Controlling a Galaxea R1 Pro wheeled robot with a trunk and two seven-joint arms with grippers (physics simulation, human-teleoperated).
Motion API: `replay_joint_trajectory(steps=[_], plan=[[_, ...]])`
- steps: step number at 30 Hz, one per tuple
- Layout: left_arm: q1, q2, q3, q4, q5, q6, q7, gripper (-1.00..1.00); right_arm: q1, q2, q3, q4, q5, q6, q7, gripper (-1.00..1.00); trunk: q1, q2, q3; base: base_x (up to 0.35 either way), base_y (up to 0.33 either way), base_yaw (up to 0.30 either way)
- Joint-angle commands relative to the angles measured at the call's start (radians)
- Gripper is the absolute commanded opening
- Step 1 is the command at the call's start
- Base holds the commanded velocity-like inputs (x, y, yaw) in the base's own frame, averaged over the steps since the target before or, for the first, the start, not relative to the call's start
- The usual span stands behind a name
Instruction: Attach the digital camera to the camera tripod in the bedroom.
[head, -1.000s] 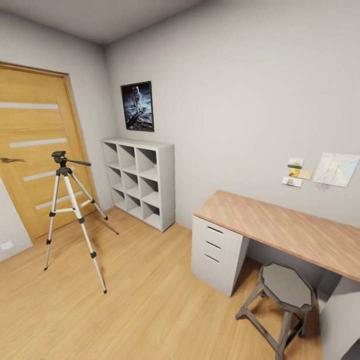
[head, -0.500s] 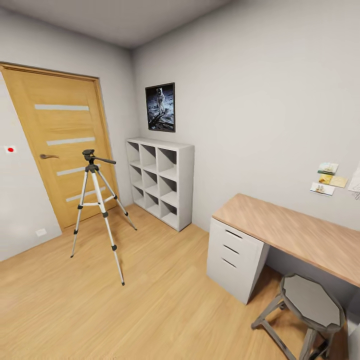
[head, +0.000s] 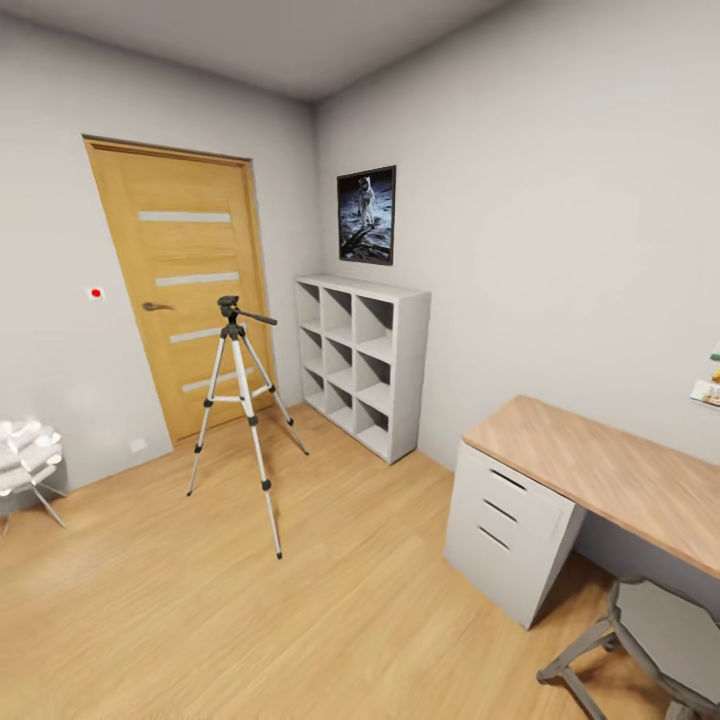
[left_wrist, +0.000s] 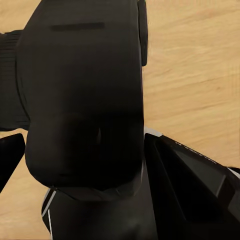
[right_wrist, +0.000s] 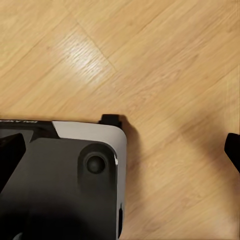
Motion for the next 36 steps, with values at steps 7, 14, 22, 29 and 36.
replay_joint_trajectory(steps=[7, 14, 22, 29, 36], plan=[[0.0, 0.0, -0.009, 0.001, 0.006, -0.003, -0.003, -1.0, 0.0, 0.0, -0.004, 0.001, 0.007, 0.001, 0.003, 1.0, 0.0, -0.001, 0.0, 0.0, 0.0, 0.268], [0.0, 0.0, -0.007, 0.0, 0.005, -0.003, -0.003, -1.0, -0.001, -0.001, -0.005, 0.001, 0.007, 0.001, 0.003, 1.0, 0.0, -0.001, 0.0, 0.0, 0.0, 0.269], [-0.001, -0.002, -0.006, -0.001, 0.005, -0.002, -0.002, -1.0, -0.001, -0.001, -0.005, 0.002, 0.007, 0.003, -0.023, 1.0, 0.0, -0.001, 0.0, 0.0, 0.0, 0.282], [0.0, -0.002, -0.003, -0.001, 0.01, -0.003, 0.0, -1.0, 0.017, -0.001, -0.004, 0.002, 0.008, 0.0, -0.043, 1.0, 0.0, -0.001, 0.0, 0.0, 0.0, 0.292], [-0.001, -0.004, -0.002, 0.0, 0.094, -0.003, -0.001, -1.0, 0.023, 0.0, -0.003, 0.001, 0.01, 0.001, -0.045, 1.0, 0.0, -0.001, 0.0, 0.0, 0.0, 0.298]])
